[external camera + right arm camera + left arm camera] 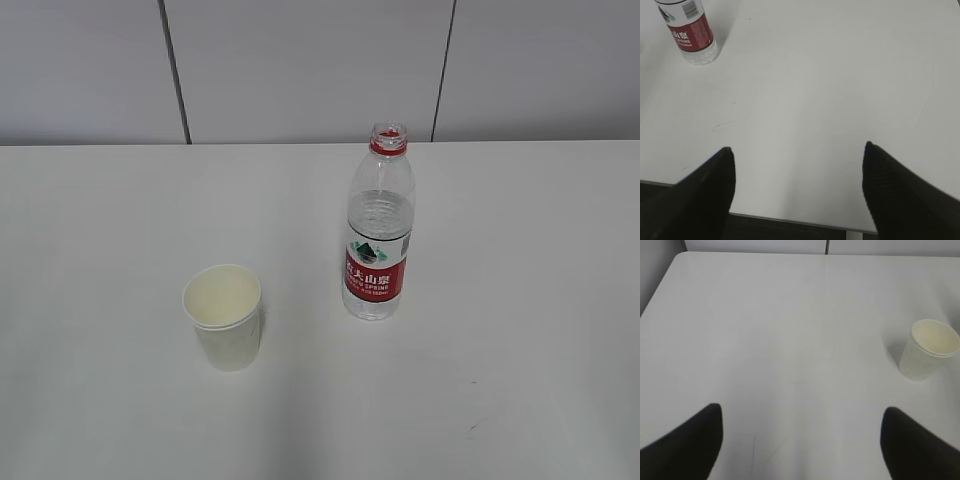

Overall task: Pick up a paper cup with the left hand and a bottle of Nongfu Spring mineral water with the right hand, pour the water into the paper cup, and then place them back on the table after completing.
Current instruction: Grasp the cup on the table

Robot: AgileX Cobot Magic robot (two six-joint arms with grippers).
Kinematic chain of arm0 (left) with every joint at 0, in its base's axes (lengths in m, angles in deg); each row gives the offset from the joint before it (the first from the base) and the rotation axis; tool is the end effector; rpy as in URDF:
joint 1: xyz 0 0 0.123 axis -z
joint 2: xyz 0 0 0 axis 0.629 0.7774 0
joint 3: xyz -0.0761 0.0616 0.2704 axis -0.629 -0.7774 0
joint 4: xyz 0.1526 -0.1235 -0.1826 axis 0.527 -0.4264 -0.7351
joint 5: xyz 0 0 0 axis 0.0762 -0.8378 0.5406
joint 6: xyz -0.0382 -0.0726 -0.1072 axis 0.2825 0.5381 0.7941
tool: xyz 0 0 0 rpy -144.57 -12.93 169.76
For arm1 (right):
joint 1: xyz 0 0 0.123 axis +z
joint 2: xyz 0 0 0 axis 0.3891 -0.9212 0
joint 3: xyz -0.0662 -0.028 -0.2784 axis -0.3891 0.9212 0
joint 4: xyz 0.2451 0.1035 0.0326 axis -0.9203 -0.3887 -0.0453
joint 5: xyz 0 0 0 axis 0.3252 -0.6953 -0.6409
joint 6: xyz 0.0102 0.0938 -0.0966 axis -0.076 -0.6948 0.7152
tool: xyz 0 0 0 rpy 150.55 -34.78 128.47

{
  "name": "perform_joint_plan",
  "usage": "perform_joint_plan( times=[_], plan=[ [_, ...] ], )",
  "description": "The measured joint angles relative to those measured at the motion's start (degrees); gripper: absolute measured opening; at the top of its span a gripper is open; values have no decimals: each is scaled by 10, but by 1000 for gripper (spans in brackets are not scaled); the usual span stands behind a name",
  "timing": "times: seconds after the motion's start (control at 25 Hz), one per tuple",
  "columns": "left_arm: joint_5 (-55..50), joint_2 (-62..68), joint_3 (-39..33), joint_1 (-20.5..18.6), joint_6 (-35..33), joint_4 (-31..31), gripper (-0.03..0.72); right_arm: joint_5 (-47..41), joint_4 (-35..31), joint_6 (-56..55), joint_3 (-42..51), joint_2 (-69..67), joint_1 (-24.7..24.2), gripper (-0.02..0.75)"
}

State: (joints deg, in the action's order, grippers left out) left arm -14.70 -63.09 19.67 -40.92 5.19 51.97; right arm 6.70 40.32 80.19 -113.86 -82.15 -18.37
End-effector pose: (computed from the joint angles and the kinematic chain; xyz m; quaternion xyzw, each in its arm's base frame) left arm 0.0401 -0.0005 0.2672 -0.0110 0.8554 0.0026 0.5179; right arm 0.0392 0.0021 0.2540 -0.0491 0.8693 0.0073 0.4918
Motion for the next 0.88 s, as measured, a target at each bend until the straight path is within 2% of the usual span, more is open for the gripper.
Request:
perform_joint_plan(
  times=[0.88],
  plan=[
    [0, 0, 0, 0, 0, 0, 587, 0, 4, 0, 0, 0, 0, 587]
  ],
)
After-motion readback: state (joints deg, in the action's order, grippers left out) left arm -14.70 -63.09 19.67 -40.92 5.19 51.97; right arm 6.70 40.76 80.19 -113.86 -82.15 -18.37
